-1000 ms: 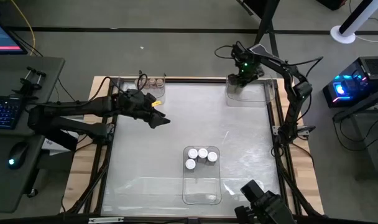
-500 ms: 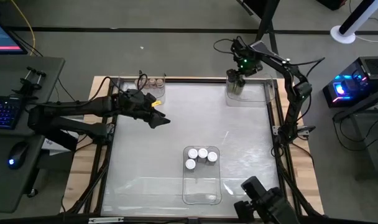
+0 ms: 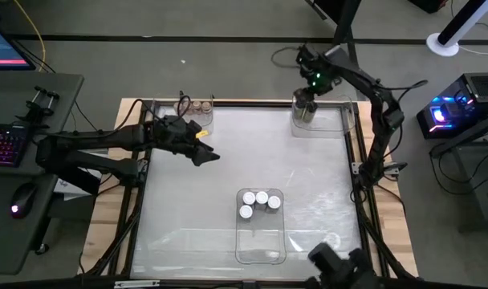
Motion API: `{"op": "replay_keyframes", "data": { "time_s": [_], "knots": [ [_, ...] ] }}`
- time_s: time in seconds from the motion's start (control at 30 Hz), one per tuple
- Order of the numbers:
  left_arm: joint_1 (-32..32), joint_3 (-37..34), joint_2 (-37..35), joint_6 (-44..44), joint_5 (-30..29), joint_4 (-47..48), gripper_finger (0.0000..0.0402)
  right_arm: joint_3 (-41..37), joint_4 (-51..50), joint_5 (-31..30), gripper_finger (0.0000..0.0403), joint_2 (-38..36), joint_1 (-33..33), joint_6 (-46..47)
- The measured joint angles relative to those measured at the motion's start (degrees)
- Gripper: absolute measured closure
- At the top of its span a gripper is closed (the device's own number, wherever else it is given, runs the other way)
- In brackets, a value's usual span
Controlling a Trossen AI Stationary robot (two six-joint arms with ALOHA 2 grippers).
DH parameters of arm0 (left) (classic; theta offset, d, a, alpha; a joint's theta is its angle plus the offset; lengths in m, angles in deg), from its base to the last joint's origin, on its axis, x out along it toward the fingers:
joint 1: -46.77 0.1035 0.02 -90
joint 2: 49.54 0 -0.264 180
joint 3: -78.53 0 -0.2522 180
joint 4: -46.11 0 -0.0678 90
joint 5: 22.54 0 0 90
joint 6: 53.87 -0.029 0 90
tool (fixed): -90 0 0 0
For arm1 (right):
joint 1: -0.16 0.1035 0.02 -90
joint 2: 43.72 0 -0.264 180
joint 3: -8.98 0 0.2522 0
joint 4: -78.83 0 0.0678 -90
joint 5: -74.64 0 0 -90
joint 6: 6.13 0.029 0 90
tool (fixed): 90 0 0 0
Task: Sort spices by type
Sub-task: Put the black seasoning bottle into the top right transparent bin
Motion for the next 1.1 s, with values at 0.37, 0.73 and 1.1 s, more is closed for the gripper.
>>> {"op": "replay_keyframes", "data": {
  "time_s": [0.37,0.73,1.1],
  "knots": [
    [-1.1,0.02,0.0,-0.07,-0.17,0.81,0.008,-30.19,17.93,0.84,0.0393,-12.64,3.03,8.61],
    [-1.1,0.02,0.0,-0.07,-0.26,0.83,0.008,-38.29,33.49,-3.59,0.0402,-12.94,2.16,16.56],
    [-1.1,0.02,0.0,-0.43,-0.65,0.83,0.008,-38.22,37.13,-5.03,0.0402,-12.91,2.05,16.93]
  ]
}}
